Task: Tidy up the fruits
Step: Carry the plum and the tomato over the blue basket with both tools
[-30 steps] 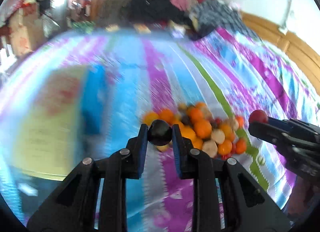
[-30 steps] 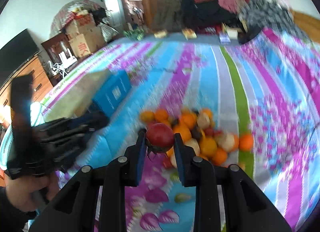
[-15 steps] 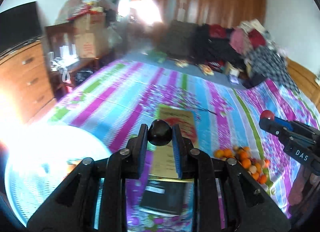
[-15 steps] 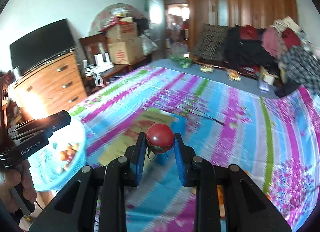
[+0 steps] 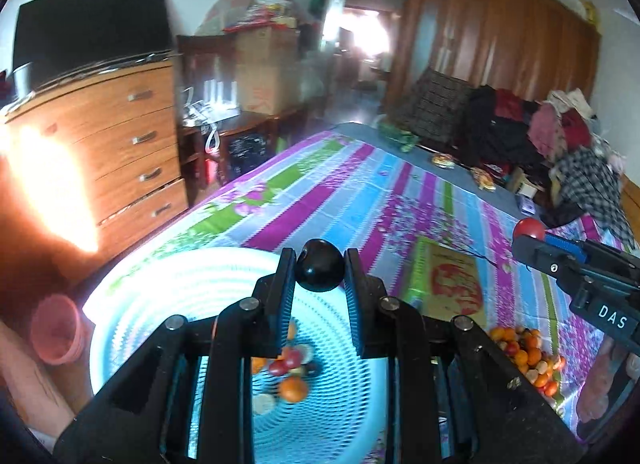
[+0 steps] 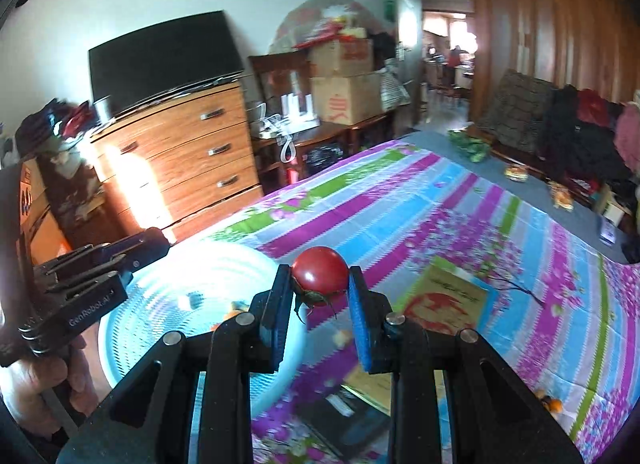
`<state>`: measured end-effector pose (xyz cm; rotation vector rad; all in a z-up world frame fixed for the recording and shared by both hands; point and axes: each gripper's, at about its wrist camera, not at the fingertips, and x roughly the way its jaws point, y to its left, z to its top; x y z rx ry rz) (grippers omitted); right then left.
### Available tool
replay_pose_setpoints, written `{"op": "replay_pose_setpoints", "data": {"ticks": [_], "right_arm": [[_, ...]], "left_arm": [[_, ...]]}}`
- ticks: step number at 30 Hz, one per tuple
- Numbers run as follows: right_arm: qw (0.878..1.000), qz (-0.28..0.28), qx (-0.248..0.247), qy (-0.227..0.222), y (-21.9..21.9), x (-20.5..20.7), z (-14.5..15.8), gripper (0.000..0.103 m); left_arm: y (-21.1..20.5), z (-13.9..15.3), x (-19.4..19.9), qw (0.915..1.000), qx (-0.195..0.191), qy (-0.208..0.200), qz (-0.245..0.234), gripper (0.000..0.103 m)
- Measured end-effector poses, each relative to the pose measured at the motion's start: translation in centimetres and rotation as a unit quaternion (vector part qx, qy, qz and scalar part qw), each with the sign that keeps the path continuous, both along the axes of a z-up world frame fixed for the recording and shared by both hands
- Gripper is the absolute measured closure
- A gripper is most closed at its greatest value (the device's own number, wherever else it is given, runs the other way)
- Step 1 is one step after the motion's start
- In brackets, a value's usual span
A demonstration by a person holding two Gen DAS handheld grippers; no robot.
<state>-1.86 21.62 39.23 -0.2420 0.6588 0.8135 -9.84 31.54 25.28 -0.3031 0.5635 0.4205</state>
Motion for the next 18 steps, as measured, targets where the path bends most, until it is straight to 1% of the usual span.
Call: {"op": "replay_pose_setpoints", "data": {"ticks": [4, 9, 12, 18], "right_arm": [[0.999, 0.029, -0.012, 0.015, 3.5, -0.7, -0.5, 0.072], [0.997, 0.056, -0.033, 0.048, 6.7, -1.0, -2.3, 0.072], [0.994, 0.069, -0.050, 0.068, 8.5, -0.9, -3.8, 0.072], [0.987, 0.083, -0.088, 0.109, 10.5, -0.7, -7.2, 0.072]], "left_arm": [[2.0, -1.0, -1.1, 0.9996, -0.012, 0.013, 0.021, 0.079], [4.3, -2.6, -2.0, 0.9983, -0.029, 0.033, 0.038, 0.079], [5.1, -3.4, -2.3, 0.9972, -0.039, 0.045, 0.045, 0.078], [6.3, -5.2, -2.6, 0.9940, -0.062, 0.076, 0.048, 0.078]]}}
